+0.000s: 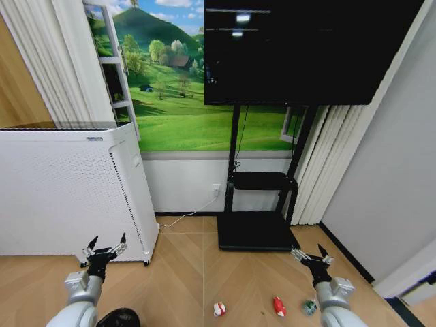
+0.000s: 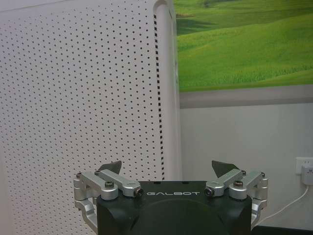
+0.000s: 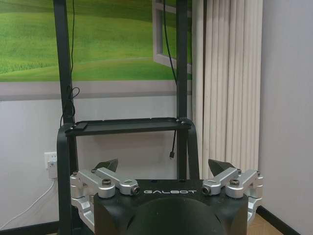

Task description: Pick up the trash bin and place the garbage on the floor into it.

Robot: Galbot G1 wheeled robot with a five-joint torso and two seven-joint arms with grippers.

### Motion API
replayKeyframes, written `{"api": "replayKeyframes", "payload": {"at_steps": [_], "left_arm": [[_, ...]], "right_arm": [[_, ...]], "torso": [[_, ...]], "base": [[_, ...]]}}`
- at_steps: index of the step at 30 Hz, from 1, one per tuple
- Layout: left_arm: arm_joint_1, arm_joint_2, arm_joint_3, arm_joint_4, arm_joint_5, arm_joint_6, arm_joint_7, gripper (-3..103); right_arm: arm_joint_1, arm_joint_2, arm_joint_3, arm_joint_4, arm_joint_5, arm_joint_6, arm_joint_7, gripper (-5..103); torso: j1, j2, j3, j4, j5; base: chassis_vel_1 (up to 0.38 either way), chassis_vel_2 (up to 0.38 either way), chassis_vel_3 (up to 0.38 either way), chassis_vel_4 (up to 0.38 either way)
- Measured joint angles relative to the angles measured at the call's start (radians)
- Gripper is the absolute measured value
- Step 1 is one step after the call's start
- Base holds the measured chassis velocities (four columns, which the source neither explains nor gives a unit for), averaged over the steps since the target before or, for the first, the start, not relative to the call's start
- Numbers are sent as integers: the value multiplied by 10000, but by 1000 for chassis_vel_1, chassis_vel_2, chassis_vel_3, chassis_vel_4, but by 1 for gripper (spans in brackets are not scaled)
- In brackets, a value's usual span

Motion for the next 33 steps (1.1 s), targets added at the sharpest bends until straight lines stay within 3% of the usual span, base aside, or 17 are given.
{"api": "replayKeyframes", "payload": {"at_steps": [9, 33], "left_arm": [[119, -93, 61, -185, -193, 357, -249, 100], [83, -40, 91, -175, -330, 164, -177, 100]], "right_arm": [[-46, 6, 0, -37, -58, 170, -41, 100], [-56, 32, -71, -39, -144, 181, -95, 100]], "torso": [[-3, 0, -1, 1, -1], [-65, -161, -91, 0, -1]], "base": [[67, -62, -62, 57], [0, 0, 0, 0]]}}
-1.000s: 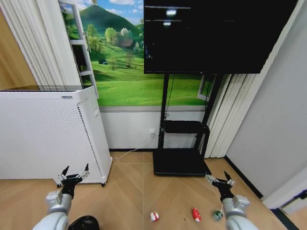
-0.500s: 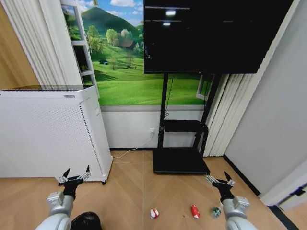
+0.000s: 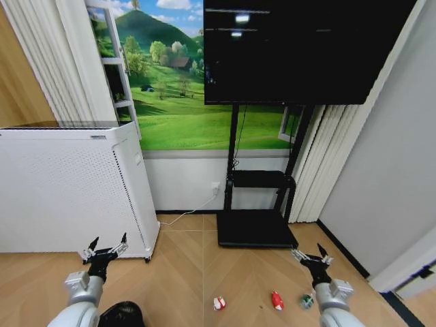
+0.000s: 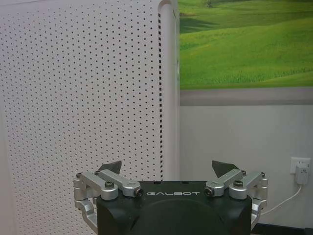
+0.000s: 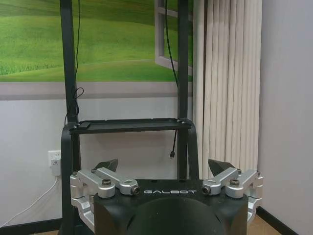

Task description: Pick up the trash bin and place the garbage on the floor into it.

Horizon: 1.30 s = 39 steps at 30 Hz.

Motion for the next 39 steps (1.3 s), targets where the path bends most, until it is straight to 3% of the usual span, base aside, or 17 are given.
{"api": "replayKeyframes", "payload": {"at_steps": [39], "left_arm": [[-31, 42, -62, 61, 70, -2, 59, 100]], "right_arm": [[4, 35, 19, -59, -1, 59, 3, 100]], "torso": [[-683, -1726, -1046, 0, 0]], "base": [[0, 0, 0, 0]]}}
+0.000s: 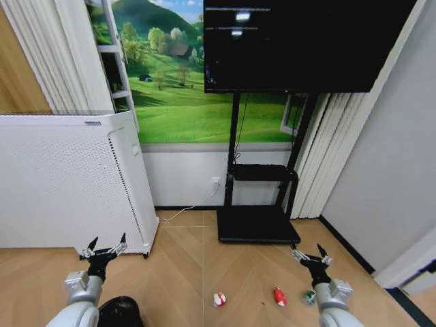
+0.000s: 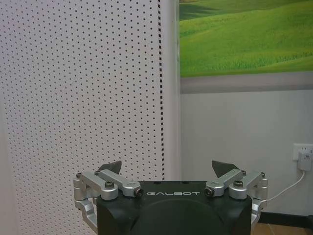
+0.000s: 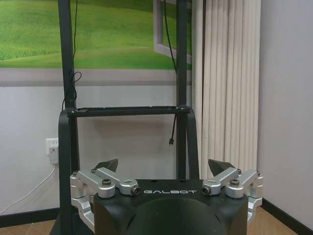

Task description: Pick up the trash bin and place the garbage on the floor into it.

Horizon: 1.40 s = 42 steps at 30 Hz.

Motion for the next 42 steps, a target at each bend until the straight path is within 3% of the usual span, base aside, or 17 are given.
{"api": "replayKeyframes", "payload": {"at_steps": [42], "left_arm": [[-6, 29, -38, 53, 29, -84, 112, 100]], "right_arm": [[22, 15, -3, -62, -8, 77, 31, 100]], "torso": [[-597, -1739, -1142, 0, 0]], "base": [[0, 0, 0, 0]]}}
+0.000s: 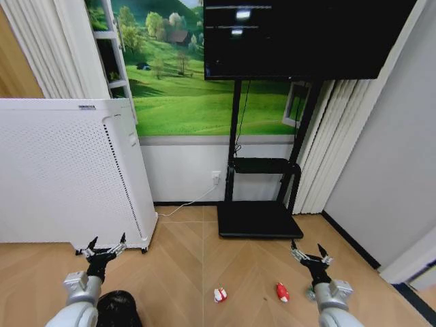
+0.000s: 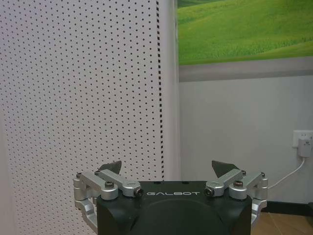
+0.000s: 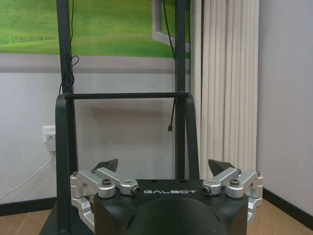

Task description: Pick up the trash bin and place the garbage on the floor into it.

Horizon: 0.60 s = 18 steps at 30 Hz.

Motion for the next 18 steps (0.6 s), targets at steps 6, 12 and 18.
{"api": "replayKeyframes", "payload": {"at_steps": [6, 12, 18], "left_arm": [[17, -7, 2, -6, 2, 0, 0, 100], [29, -11, -3, -7, 2, 1, 0, 100], [25, -19, -9, -4, 2, -1, 0, 100]], "right_arm": [[-18, 13, 3, 3, -11, 38, -3, 100], [-17, 29, -4, 0, -31, 65, -3, 100], [-30, 44, -10, -23, -73, 80, -24, 100]], "torso": [[-81, -264, -183, 0, 0], [-125, -431, -307, 0, 0], [-207, -691, -484, 0, 0]], "base": [[0, 0, 0, 0], [0, 0, 0, 0], [0, 0, 0, 0]]}}
